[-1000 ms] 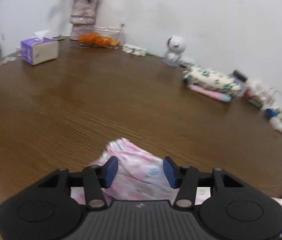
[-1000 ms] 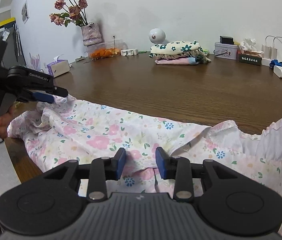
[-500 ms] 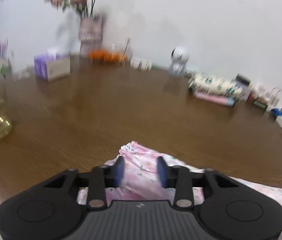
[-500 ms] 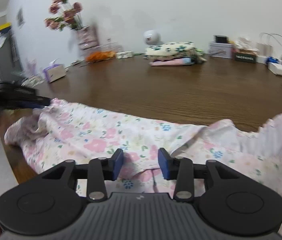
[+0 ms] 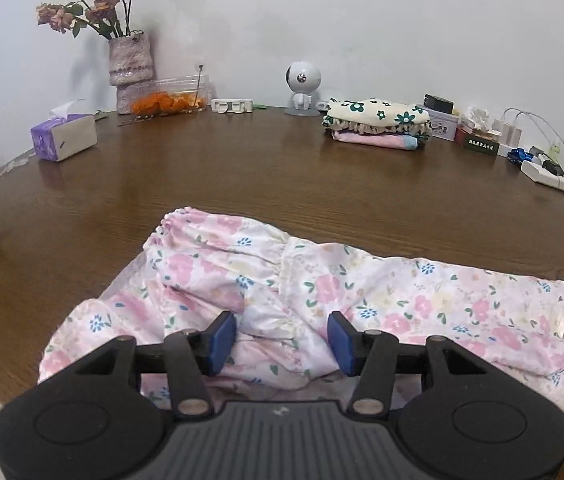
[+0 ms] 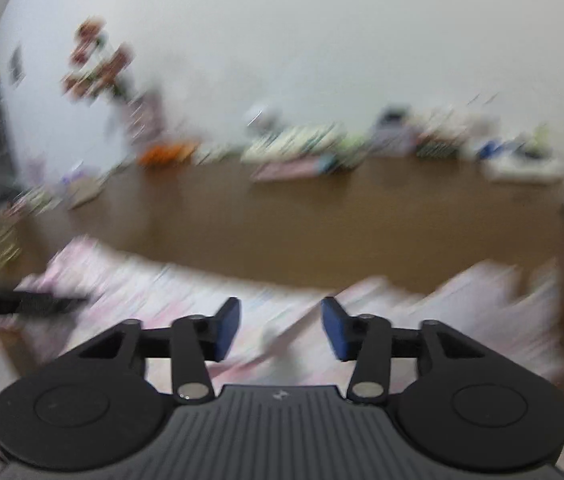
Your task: Fold clothes
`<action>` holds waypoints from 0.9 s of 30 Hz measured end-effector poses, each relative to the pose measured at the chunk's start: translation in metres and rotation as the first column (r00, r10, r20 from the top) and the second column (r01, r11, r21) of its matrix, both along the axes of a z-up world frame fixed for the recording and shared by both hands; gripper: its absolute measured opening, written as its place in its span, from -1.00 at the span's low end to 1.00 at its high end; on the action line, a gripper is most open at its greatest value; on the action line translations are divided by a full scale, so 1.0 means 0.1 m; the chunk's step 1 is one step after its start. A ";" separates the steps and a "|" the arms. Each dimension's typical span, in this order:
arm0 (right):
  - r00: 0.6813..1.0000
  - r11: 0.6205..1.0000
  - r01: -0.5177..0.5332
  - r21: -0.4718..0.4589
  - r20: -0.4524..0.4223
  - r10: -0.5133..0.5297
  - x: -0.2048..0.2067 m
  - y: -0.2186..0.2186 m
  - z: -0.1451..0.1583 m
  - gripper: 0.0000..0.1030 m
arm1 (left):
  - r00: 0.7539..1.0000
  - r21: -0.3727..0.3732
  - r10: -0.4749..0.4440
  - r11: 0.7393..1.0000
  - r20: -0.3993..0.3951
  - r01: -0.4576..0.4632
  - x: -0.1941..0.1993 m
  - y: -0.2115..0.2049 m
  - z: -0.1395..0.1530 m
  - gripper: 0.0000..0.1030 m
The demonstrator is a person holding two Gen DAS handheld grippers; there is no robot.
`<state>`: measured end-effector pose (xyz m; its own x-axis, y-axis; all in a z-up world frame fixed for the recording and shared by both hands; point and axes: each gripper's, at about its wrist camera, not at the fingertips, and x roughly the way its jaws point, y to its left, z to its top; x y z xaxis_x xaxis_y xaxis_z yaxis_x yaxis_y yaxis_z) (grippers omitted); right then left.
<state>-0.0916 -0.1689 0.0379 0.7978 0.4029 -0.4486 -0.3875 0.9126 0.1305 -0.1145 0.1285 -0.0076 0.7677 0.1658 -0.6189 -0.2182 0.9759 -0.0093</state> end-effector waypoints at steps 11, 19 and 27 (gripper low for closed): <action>0.930 0.957 0.253 0.140 -0.309 -0.200 0.75 -1.27 -0.10 0.02 | 1.000 0.024 0.001 1.000 0.010 -0.001 0.02 0.03 -0.03 0.02; 0.997 0.994 -0.029 0.110 0.079 0.020 0.14 -1.33 0.09 -0.91 | 1.000 0.037 -0.018 0.999 -0.006 0.018 0.04 0.09 -0.01 0.04; 0.914 0.866 -0.309 -0.392 0.130 0.385 -0.89 -1.05 -0.12 -0.91 | 1.000 0.088 -0.004 0.996 -0.028 0.006 0.18 0.28 0.00 0.18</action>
<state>-0.1805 -0.2737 0.0263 0.7230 0.5133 -0.4624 -0.6704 0.6831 -0.2899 -0.0961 0.1564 -0.0079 0.7514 0.2169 -0.6232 -0.2122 0.9737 0.0830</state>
